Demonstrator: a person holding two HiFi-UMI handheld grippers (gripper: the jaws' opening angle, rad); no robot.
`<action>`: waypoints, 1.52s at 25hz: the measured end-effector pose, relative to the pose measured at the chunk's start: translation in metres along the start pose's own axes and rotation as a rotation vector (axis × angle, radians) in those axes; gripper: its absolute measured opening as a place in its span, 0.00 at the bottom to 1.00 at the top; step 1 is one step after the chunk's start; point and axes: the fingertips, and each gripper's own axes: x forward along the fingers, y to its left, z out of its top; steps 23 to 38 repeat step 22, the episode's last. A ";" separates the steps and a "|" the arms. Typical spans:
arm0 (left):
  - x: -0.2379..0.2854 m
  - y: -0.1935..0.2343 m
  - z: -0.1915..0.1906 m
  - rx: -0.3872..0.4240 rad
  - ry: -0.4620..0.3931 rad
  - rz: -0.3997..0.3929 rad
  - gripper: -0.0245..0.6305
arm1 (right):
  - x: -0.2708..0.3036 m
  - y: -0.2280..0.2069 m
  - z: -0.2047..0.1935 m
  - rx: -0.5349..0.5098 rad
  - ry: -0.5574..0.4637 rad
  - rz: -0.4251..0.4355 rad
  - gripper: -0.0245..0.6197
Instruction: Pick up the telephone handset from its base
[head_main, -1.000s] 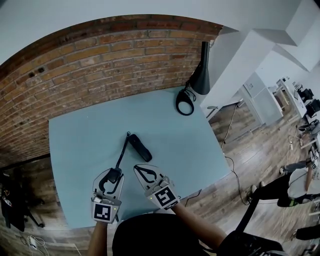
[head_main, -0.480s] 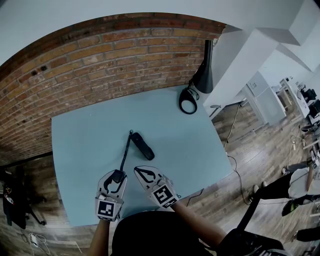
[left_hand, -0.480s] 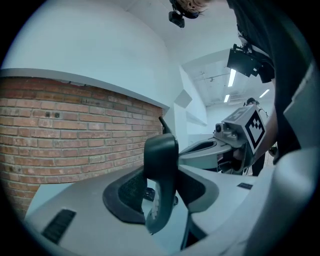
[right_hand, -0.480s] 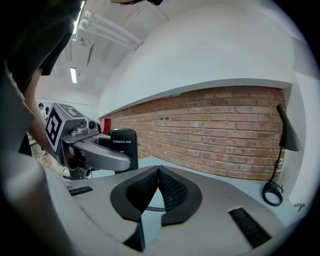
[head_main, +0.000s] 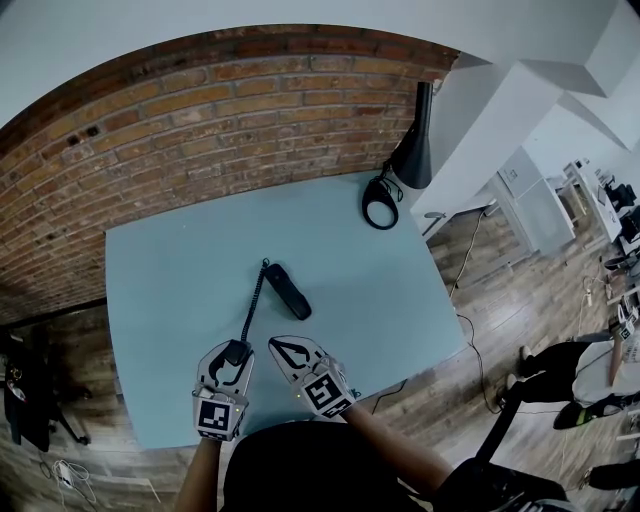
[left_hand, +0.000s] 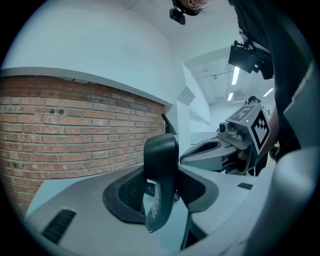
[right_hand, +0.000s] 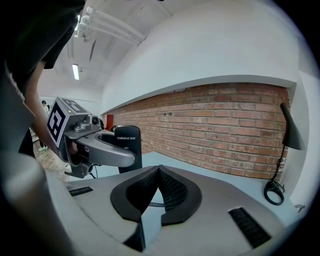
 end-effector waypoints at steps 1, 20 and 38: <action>0.000 0.000 0.000 0.000 -0.002 0.001 0.33 | 0.000 0.000 0.000 0.001 -0.001 0.002 0.05; -0.003 0.013 0.014 -0.034 -0.038 0.042 0.33 | 0.005 0.003 -0.003 -0.004 0.001 0.022 0.05; -0.003 0.015 0.016 -0.042 -0.044 0.048 0.33 | 0.006 0.003 -0.003 -0.006 0.003 0.023 0.05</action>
